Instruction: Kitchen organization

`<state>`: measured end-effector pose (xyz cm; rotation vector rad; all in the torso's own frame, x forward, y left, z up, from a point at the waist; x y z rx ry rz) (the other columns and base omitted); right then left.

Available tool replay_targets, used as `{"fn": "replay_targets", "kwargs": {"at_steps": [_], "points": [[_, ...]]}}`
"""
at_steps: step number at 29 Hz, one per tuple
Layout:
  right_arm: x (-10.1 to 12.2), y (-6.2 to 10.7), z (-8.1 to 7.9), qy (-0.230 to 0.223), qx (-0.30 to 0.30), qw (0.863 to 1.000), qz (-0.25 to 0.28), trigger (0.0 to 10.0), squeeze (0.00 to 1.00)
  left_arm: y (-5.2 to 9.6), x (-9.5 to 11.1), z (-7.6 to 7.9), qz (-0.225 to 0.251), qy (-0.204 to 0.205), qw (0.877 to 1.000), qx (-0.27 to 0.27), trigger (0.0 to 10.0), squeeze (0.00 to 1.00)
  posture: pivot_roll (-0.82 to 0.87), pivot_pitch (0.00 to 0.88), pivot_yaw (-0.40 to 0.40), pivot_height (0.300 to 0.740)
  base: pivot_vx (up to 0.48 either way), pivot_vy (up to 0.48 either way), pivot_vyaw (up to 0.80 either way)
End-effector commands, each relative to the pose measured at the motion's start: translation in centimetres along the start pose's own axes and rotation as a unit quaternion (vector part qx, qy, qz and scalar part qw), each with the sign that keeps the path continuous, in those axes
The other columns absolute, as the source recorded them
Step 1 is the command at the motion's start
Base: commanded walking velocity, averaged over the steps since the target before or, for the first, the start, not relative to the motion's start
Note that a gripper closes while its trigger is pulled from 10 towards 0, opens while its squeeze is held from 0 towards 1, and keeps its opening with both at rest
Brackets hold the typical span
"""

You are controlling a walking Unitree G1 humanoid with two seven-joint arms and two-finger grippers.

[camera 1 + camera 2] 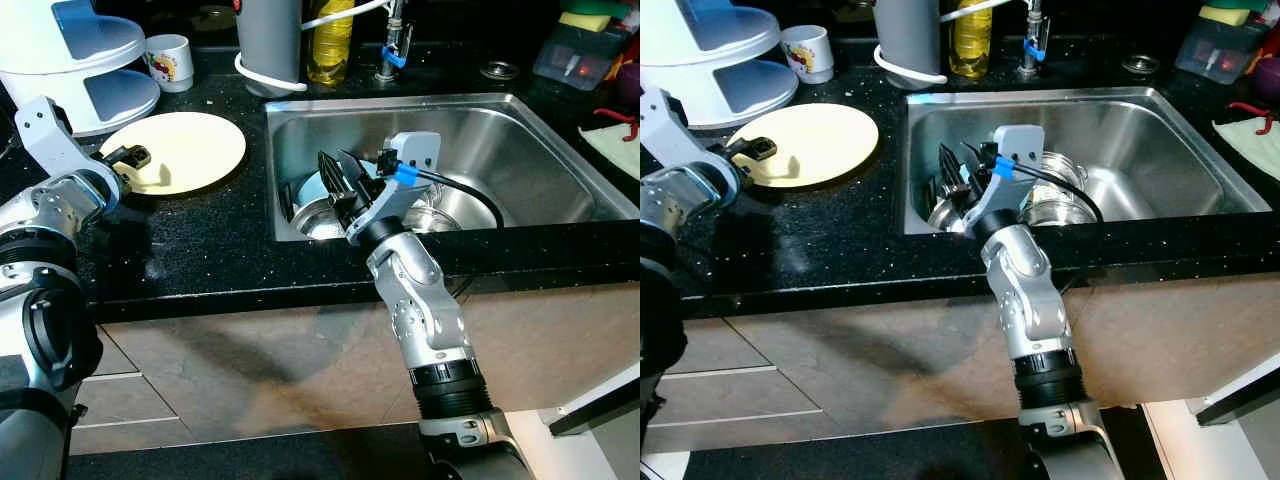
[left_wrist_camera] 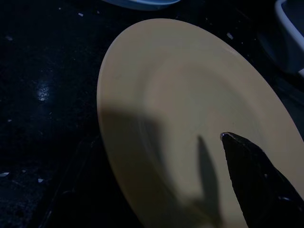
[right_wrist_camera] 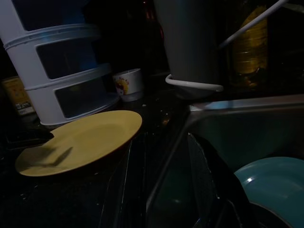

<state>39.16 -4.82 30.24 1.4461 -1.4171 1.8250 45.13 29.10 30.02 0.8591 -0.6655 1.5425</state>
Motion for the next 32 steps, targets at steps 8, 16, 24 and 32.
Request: {"fn": "replay_targets", "kwargs": {"at_steps": [8, 16, 24, 32], "points": [[-0.8, 0.5, -0.3, -0.012, 0.0, 1.0, -0.017, 10.0, 0.0, 0.0, -1.4, -1.6, -0.026, 0.032, 0.999, 0.031, 0.0, 0.0, 0.0, 0.202, 0.041, 0.74, 0.0, 0.0, 0.0], [-1.2, 0.6, -0.2, -0.022, -0.007, 0.999, -0.024, 10.0, 0.0, 0.2, -0.9, -2.6, -0.018, 0.05, 0.997, 0.049, 0.0, 0.0, 0.01, 0.201, 0.043, 0.74, 0.0, 0.0, 0.0], [-1.4, 0.7, 0.0, -0.031, -0.014, 0.999, -0.027, 10.0, 0.0, 0.4, -0.4, -3.3, -0.012, 0.061, 0.996, 0.06, 0.0, 0.0, 0.01, 0.202, 0.044, 0.74, 0.0, 0.0, 0.0], [-1.4, 0.7, 0.4, -0.044, -0.024, 0.998, -0.028, 10.0, 0.0, 0.6, 0.9, -3.3, 0.009, 0.05, 0.997, 0.053, 0.0, 0.0, 0.01, 0.21, 0.042, 0.74, 0.0, 0.0, 0.0]]}}
Point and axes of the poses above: a point about 5 cm out from each wrist's last joint towards the gripper, its own y axis pointing back from the gripper into the wrist, its own x axis along the axis of the wrist's last joint, z = x × y, the point moved 5 cm from there along -y, pointing out of the wrist towards the gripper, and after that the axes turned 3 degrees about y, right-handed, at the moved point
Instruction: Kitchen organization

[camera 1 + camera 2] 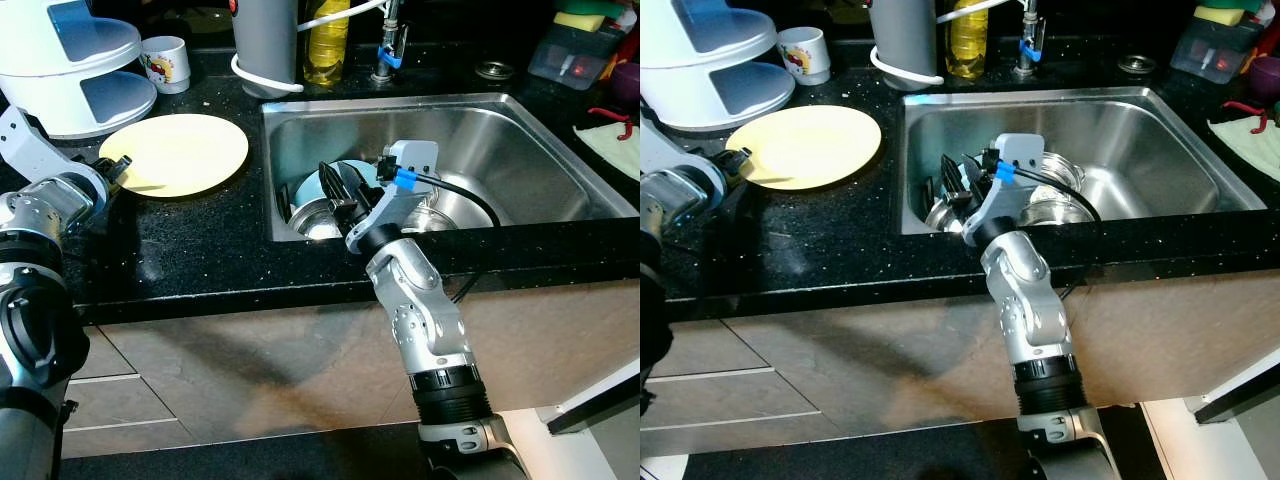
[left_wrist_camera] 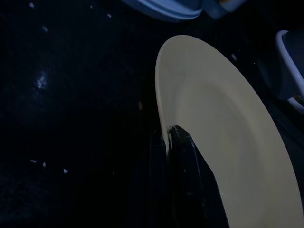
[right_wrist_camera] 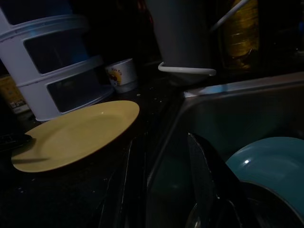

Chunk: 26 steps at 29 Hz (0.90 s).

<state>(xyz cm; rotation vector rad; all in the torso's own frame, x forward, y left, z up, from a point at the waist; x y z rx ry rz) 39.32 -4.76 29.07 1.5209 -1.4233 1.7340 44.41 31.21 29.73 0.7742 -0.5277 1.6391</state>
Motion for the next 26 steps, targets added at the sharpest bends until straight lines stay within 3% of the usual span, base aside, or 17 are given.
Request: {"fn": "replay_targets", "kwargs": {"at_steps": [1, 3, 4, 5, 7, 9, 12, 14, 16, 19, 21, 23, 25, 26], "points": [[-0.3, 0.3, 0.3, -0.012, -0.007, 1.0, -0.004, 10.0, 0.0, 0.1, 0.2, -1.3, -0.002, -0.024, 0.999, 0.023, 0.0, 0.0, 0.01, 0.21, 0.042, 0.74, 0.0, 0.0, 0.0], [-0.1, 0.2, 0.4, -0.016, -0.01, 1.0, -0.001, 10.0, 0.0, 0.2, 1.2, 0.3, 0.018, -0.019, 0.999, -0.025, 0.0, 0.0, 0.02, 0.211, 0.041, 0.74, 0.0, 0.0, 0.0], [-0.1, 0.2, 0.4, -0.016, -0.01, 1.0, -0.001, 10.0, 0.0, 0.2, 1.2, 0.3, 0.018, -0.019, 0.999, -0.025, 0.0, 0.0, 0.02, 0.211, 0.041, 0.74, 0.0, 0.0, 0.0], [0.0, 0.2, 0.5, -0.017, -0.011, 1.0, 0.0, 10.0, 0.0, 0.3, 1.6, 1.7, 0.025, -0.017, 0.997, -0.068, 0.0, 0.0, 0.02, 0.212, 0.04, 0.74, 0.0, 0.0, 0.0], [0.3, 0.0, 0.6, -0.02, -0.013, 1.0, 0.005, 10.0, 0.0, 1.1, 1.7, 5.6, 0.009, 0.005, 0.981, -0.193, 0.0, 0.0, 0.02, 0.212, 0.04, 0.74, 0.0, 0.0, 0.0], [0.6, -0.1, 0.6, -0.022, -0.014, 1.0, 0.009, 10.0, 0.0, 1.8, 1.4, 7.1, -0.01, 0.038, 0.965, -0.258, 0.0, 0.0, 0.02, 0.212, 0.039, 0.74, 0.0, 0.0, 0.0], [0.7, -0.2, 0.6, -0.023, -0.015, 1.0, 0.011, 10.0, 0.0, 2.2, 1.2, 7.7, -0.016, 0.044, 0.957, -0.287, 0.0, 0.0, 0.02, 0.212, 0.039, 0.74, 0.0, 0.0, 0.0], [1.2, -0.2, 0.7, -0.026, -0.018, 0.999, 0.018, 10.0, 0.0, 2.9, 0.9, 8.8, -0.026, 0.062, 0.938, -0.339, 0.0, 0.0, 0.02, 0.212, 0.039, 0.74, 0.0, 0.0, 0.0], [1.6, -0.2, 0.9, -0.028, -0.025, 0.999, 0.025, 10.0, 0.0, 3.1, 0.3, 9.2, -0.038, 0.074, 0.93, -0.358, 0.0, 0.0, 0.02, 0.212, 0.039, 0.74, 0.0, 0.0, 0.0], [2.0, -0.1, 1.2, -0.026, -0.031, 0.999, 0.031, 10.0, 0.0, 2.9, -0.8, 9.2, -0.045, 0.053, 0.932, -0.355, 0.0, 0.0, 0.02, 0.208, 0.034, 0.74, 0.0, 0.0, 0.0], [2.1, -0.1, 2.7, 0.043, -0.063, 0.997, 0.005, 10.0, 0.0, 2.2, -2.4, 9.2, -0.04, -0.031, 0.942, -0.331, 0.0, 0.0, 0.01, 0.207, 0.03, 0.74, 0.0, 0.0, 0.0], [1.6, 0.5, 5.6, 0.134, -0.109, 0.983, -0.057, 10.0, 0.0, 1.9, -4.0, 10.9, -0.028, -0.085, 0.94, -0.33, 0.0, 0.0, 0.01, 0.203, 0.027, 0.74, 0.0, 0.0, 0.0], [1.9, 1.0, 7.3, 0.154, -0.138, 0.976, -0.073, 10.0, 0.0, 2.0, -5.0, 12.6, -0.018, -0.111, 0.933, -0.342, 0.0, 0.0, 0.01, 0.207, 0.03, 0.74, 0.0, 0.0, 0.0], [1.9, 1.0, 7.3, 0.154, -0.138, 0.976, -0.073, 10.0, 0.0, 2.0, -5.0, 12.6, -0.018, -0.111, 0.933, -0.342, 0.0, 0.0, 0.01, 0.207, 0.03, 0.74, 0.0, 0.0, 0.0]]}}
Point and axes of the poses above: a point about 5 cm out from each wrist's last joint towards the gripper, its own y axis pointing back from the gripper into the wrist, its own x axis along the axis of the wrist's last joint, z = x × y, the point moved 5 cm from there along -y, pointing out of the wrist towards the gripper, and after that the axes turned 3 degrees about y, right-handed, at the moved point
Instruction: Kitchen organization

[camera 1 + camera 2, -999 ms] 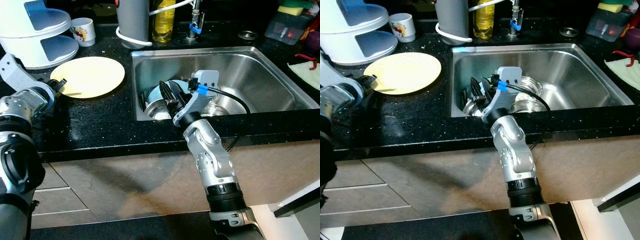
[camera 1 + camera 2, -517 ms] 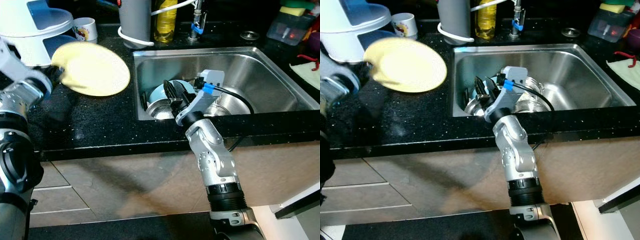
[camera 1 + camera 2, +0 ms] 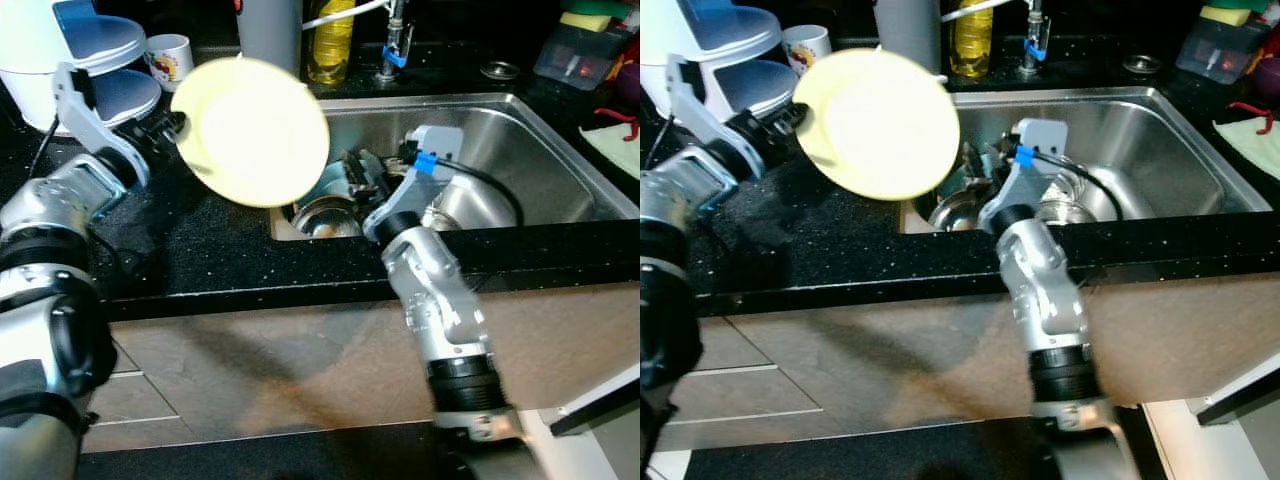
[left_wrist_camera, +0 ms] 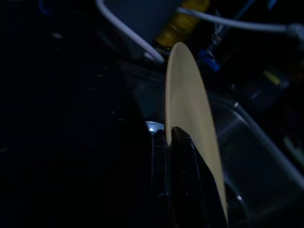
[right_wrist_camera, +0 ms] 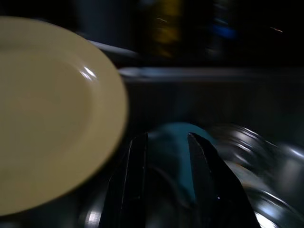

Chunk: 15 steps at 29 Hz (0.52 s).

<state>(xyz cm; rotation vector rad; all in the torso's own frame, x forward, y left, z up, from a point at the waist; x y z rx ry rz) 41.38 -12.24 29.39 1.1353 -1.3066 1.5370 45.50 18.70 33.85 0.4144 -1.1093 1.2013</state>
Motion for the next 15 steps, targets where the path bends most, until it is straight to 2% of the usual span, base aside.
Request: {"fn": "replay_targets", "kwargs": {"at_steps": [1, 2, 3, 4, 6, 8, 9, 10, 11, 12, 13, 15], "points": [[0.1, 0.1, -0.1, 0.006, -0.002, 1.0, -0.004, 10.0, 0.0, -0.3, 0.7, 0.5, 0.008, -0.026, 1.0, -0.002, 0.0, 0.0, 0.01, 0.207, 0.03, 0.74, 0.0, 0.0, 0.0], [0.6, 0.1, 0.9, 0.013, -0.014, 1.0, 0.001, 10.0, 0.0, -1.0, 0.6, 1.6, 0.021, -0.032, 0.999, -0.011, 0.0, 0.0, 0.01, 0.207, 0.034, 0.74, 0.0, 0.0, 0.0], [0.6, 0.1, 0.9, 0.013, -0.014, 1.0, 0.001, 10.0, 0.0, -1.0, 0.6, 1.6, 0.021, -0.032, 0.999, -0.011, 0.0, 0.0, 0.01, 0.207, 0.034, 0.74, 0.0, 0.0, 0.0], [1.3, 0.3, 1.8, 0.015, -0.022, 1.0, 0.011, 10.0, 0.0, -1.8, 0.5, 2.9, 0.037, -0.032, 0.999, -0.024, 0.0, 0.0, 0.0, 0.207, 0.039, 0.74, 0.0, 0.0, 0.0], [1.3, 0.3, 1.8, 0.015, -0.022, 1.0, 0.011, 10.0, 0.0, -1.8, 0.5, 2.9, 0.037, -0.032, 0.999, -0.024, 0.0, 0.0, 0.0, 0.207, 0.039, 0.74, 0.0, 0.0, 0.0], [2.7, 0.6, 3.0, 0.028, -0.029, 0.999, 0.025, 10.0, 0.0, -3.3, 0.0, 5.9, 0.053, -0.04, 0.996, -0.055, 0.0, 0.0, 0.0, 0.207, 0.039, 0.74, 0.0, 0.0, 0.0], [2.7, 0.6, 3.0, 0.028, -0.029, 0.999, 0.025, 10.0, 0.0, -3.3, 0.0, 5.9, 0.053, -0.04, 0.996, -0.055, 0.0, 0.0, 0.0, 0.207, 0.039, 0.74, 0.0, 0.0, 0.0], [3.2, 0.7, 3.2, 0.044, -0.025, 0.998, 0.024, 10.0, 0.0, -4.0, -1.0, 7.5, 0.041, -0.072, 0.994, -0.07, 0.0, 0.0, -0.01, 0.218, 0.05, 0.74, 0.0, 0.0, 0.0], [3.2, 0.7, 3.2, 0.044, -0.025, 0.998, 0.024, 10.0, 0.0, -4.0, -1.0, 7.5, 0.041, -0.072, 0.994, -0.07, 0.0, 0.0, -0.01, 0.218, 0.05, 0.74, 0.0, 0.0, 0.0], [3.5, 0.9, 3.1, 0.064, -0.017, 0.998, 0.014, 10.0, 0.0, -4.8, -2.4, 9.5, 0.026, -0.128, 0.987, -0.09, 0.0, 0.0, -0.01, 0.218, 0.05, 0.74, 0.0, 0.0, 0.0], [3.6, 0.9, 2.7, 0.064, -0.005, 0.998, 0.005, 10.0, 0.0, -5.2, -3.1, 10.7, 0.02, -0.167, 0.98, -0.103, 0.0, 0.0, -0.01, 0.218, 0.05, 0.74, 0.0, 0.0, 0.0], [3.7, 1.0, 2.0, 0.06, 0.013, 0.998, -0.007, 10.0, 0.0, -5.5, -3.8, 12.2, 0.013, -0.216, 0.968, -0.124, 0.0, 0.0, -0.02, 0.226, 0.055, 0.74, 0.0, 0.0, 0.0]]}}
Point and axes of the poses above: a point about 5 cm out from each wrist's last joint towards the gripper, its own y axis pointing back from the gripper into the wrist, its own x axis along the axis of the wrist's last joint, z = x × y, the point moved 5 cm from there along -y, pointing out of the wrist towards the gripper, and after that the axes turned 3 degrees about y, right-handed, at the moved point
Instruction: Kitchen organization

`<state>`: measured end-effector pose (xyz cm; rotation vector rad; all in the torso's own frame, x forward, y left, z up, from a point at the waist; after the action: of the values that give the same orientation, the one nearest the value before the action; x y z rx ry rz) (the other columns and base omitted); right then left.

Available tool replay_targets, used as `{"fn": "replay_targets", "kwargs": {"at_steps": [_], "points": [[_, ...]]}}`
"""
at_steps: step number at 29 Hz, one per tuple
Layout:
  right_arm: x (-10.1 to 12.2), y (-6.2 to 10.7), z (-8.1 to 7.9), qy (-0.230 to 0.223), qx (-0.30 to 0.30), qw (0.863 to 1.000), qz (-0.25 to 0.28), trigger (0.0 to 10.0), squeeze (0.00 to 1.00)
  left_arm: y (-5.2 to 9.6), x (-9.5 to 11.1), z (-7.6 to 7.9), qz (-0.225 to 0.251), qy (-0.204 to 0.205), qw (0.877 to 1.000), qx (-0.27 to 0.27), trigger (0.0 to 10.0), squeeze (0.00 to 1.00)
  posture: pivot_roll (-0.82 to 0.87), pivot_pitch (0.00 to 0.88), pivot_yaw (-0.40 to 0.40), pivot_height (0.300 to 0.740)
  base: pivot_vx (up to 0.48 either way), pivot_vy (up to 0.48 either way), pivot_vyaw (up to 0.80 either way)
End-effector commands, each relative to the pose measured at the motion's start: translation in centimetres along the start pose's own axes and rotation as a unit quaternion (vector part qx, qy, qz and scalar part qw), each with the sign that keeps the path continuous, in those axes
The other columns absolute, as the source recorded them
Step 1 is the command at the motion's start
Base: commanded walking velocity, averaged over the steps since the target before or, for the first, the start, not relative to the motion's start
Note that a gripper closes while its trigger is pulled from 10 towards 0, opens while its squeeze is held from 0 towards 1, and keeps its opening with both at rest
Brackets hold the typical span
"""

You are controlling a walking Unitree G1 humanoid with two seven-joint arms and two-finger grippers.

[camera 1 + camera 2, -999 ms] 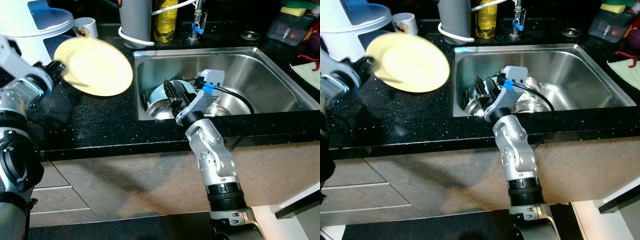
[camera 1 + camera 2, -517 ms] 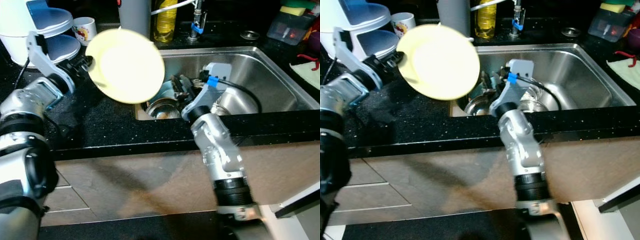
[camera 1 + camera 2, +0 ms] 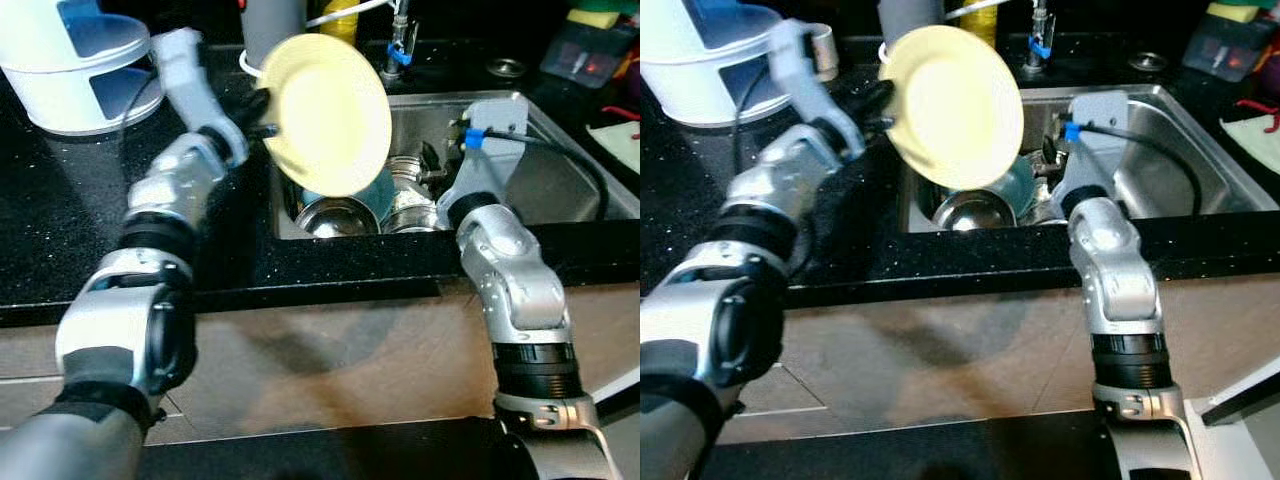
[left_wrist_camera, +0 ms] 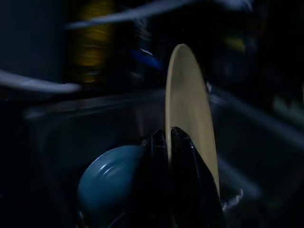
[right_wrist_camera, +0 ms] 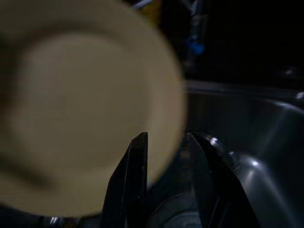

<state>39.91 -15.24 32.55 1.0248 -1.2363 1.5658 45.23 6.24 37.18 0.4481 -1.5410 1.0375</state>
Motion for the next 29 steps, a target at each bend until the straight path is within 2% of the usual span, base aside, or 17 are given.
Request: {"fn": "replay_targets", "kwargs": {"at_steps": [1, 2, 4, 5, 9, 10, 12, 14, 15, 16, 17, 19, 22, 23, 26, 29], "points": [[0.5, 0.1, -1.1, 0.0, 0.027, 1.0, -0.007, 10.0, 0.0, -0.7, 0.1, 1.4, -0.008, -0.058, 0.998, -0.023, 0.0, 0.0, -0.02, 0.226, 0.055, 0.74, 0.0, 0.0, 0.0], [0.5, 0.1, -1.1, 0.0, 0.027, 1.0, -0.007, 10.0, 0.0, -0.7, 0.1, 1.4, -0.008, -0.058, 0.998, -0.023, 0.0, 0.0, -0.02, 0.226, 0.055, 0.74, 0.0, 0.0, 0.0], [0.6, 0.2, -1.9, -0.003, 0.046, 0.999, -0.015, 10.0, 0.0, -1.1, -0.4, 2.9, -0.02, -0.116, 0.992, -0.048, 0.0, 0.0, -0.02, 0.226, 0.055, 0.74, 0.0, 0.0, 0.0], [0.6, 0.2, -1.9, -0.003, 0.046, 0.999, -0.015, 10.0, 0.0, -1.1, -0.4, 2.9, -0.02, -0.116, 0.992, -0.048, 0.0, 0.0, -0.02, 0.226, 0.055, 0.74, 0.0, 0.0, 0.0], [0.4, 0.6, -3.0, 0.005, 0.078, 0.996, -0.034, 10.0, 0.0, -1.6, -1.6, 4.7, -0.038, -0.214, 0.973, -0.076, 0.0, 0.0, -0.02, 0.228, 0.065, 0.74, 0.0, 0.0, 0.0], [0.4, 0.6, -3.0, 0.005, 0.078, 0.996, -0.034, 10.0, 0.0, -1.6, -1.6, 4.7, -0.038, -0.214, 0.973, -0.076, 0.0, 0.0, -0.02, 0.228, 0.065, 0.74, 0.0, 0.0, 0.0], [0.4, 0.8, -3.2, 0.009, 0.084, 0.996, -0.04, 10.0, 0.0, -1.6, -1.9, 5.0, -0.043, -0.24, 0.966, -0.082, 0.0, 0.0, -0.02, 0.228, 0.065, 0.74, 0.0, 0.0, 0.0], [0.1, 1.0, -3.3, 0.011, 0.088, 0.995, -0.054, 10.0, 0.0, -1.6, -2.8, 5.4, -0.059, -0.293, 0.95, -0.093, 0.0, 0.0, -0.02, 0.226, 0.068, 0.74, 0.0, 0.0, 0.0], [0.1, 1.0, -3.3, 0.011, 0.088, 0.995, -0.054, 10.0, 0.0, -1.6, -2.8, 5.4, -0.059, -0.293, 0.95, -0.093, 0.0, 0.0, -0.02, 0.226, 0.068, 0.74, 0.0, 0.0, 0.0], [-0.1, 1.2, -3.4, 0.013, 0.092, 0.993, -0.066, 10.0, 0.0, -1.4, -3.9, 5.5, -0.08, -0.335, 0.933, -0.101, 0.0, 0.0, -0.02, 0.221, 0.072, 0.74, 0.0, 0.0, 0.0], [-0.2, 1.3, -3.5, 0.013, 0.094, 0.993, -0.069, 10.0, 0.0, -1.3, -4.2, 5.3, -0.087, -0.35, 0.927, -0.101, 0.0, 0.0, -0.02, 0.221, 0.072, 0.74, 0.0, 0.0, 0.0], [-0.2, 1.3, -3.5, 0.013, 0.095, 0.993, -0.071, 10.0, 0.0, -1.2, -4.7, 5.1, -0.101, -0.375, 0.916, -0.098, 0.0, 0.0, -0.02, 0.218, 0.071, 0.74, 0.0, 0.0, 0.0], [-0.2, 1.3, -3.5, 0.012, 0.095, 0.993, -0.071, 10.0, 0.0, -1.1, -5.4, 4.8, -0.123, -0.38, 0.912, -0.097, 0.0, 0.0, -0.02, 0.218, 0.071, 0.74, 0.0, 0.0, 0.0], [-0.2, 1.4, -3.6, 0.012, 0.098, 0.992, -0.074, 10.0, 0.0, -0.8, -6.5, 4.5, -0.148, -0.381, 0.908, -0.098, 10.0, 0.0, -0.02, 0.207, 0.072, 0.74, 0.0, 0.0, 0.0], [-0.3, 1.5, -3.8, 0.012, 0.101, 0.992, -0.078, 10.0, 0.0, -0.4, -7.4, 4.3, -0.167, -0.386, 0.901, -0.106, 10.0, 0.0, -0.02, 0.204, 0.073, 0.74, 0.0, 0.0, 0.0], [-0.3, 1.6, -3.8, 0.011, 0.102, 0.991, -0.082, 10.0, 0.0, -0.4, -7.4, 4.3, -0.168, -0.388, 0.9, -0.103, 10.0, 0.0, -0.02, 0.204, 0.073, 0.74, 0.0, 0.0, 0.0]]}}
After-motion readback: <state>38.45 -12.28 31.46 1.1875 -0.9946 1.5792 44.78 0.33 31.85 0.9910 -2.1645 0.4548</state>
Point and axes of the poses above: a point about 5 cm out from each wrist's last joint towards the gripper, its own y axis pointing back from the gripper into the wrist, its own x axis along the axis of the wrist's last joint, z = x × y, the point moved 5 cm from there along -y, pointing out of the wrist towards the gripper, and after that the axes turned 3 degrees about y, right-handed, at the moved point
